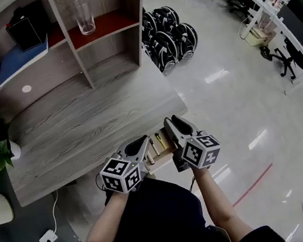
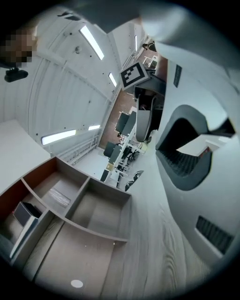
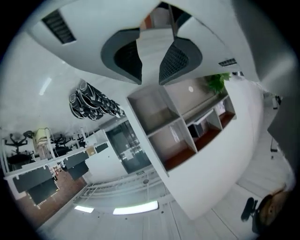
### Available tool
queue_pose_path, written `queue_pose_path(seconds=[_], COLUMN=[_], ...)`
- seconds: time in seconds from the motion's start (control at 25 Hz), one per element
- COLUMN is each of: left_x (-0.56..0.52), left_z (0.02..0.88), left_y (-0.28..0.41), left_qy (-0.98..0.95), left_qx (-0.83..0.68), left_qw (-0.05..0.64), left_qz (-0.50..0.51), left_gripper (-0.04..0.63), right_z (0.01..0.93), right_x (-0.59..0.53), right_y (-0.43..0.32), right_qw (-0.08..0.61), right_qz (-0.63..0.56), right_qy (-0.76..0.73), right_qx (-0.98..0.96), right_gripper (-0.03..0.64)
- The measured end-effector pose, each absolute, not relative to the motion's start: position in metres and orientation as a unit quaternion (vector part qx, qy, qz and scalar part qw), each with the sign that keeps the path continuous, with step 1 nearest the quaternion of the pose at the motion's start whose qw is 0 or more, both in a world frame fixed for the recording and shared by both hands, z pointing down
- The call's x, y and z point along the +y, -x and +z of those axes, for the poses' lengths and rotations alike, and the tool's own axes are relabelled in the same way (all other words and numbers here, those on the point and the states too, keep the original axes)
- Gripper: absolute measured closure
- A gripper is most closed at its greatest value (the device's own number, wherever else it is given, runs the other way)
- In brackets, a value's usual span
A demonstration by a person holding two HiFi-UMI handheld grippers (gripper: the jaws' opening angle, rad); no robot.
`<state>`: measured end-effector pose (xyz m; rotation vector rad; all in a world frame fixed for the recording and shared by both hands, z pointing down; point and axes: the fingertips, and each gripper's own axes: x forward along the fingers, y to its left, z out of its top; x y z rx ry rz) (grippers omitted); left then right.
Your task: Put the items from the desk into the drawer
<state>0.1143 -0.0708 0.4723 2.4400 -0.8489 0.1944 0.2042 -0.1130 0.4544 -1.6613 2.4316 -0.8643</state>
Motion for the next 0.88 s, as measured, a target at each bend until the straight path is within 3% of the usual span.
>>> queue_pose_path(seconds=[0.2, 0.32, 0.52, 0.88], left_x=[-0.089, -0.097, -0.097, -0.095], left_z=[0.411, 0.379, 0.351, 0.363], left_y=[-0.111, -0.102, -0.091, -0.089], left_qy=[-0.923, -0.927, -0.93, -0.932], left_qx=[-0.323, -0.336, -0.343, -0.337], left_qw=[0.208, 0.167, 0.131, 0.131], left_qz=[0.029, 0.008, -0.016, -0.008], left_gripper=[0.588, 0.588, 0.589, 0.589], right_z=[0.37, 0.339, 0.31, 0.333], right_x=[-0.116, -0.116, -0.106, -0.098], right_y=[-0.185, -0.176, -0.178, -0.2], right_qw=[0.17, 0.205, 0.267, 0.25], right_qz=[-0.249, -0.222, -0.193, -0.188], right_qy=[0.481, 0.483, 0.518, 0.588], right_qx=[0.824, 0.822, 0.789, 0.746], right_gripper=[0.514, 0.6, 0.601, 0.603])
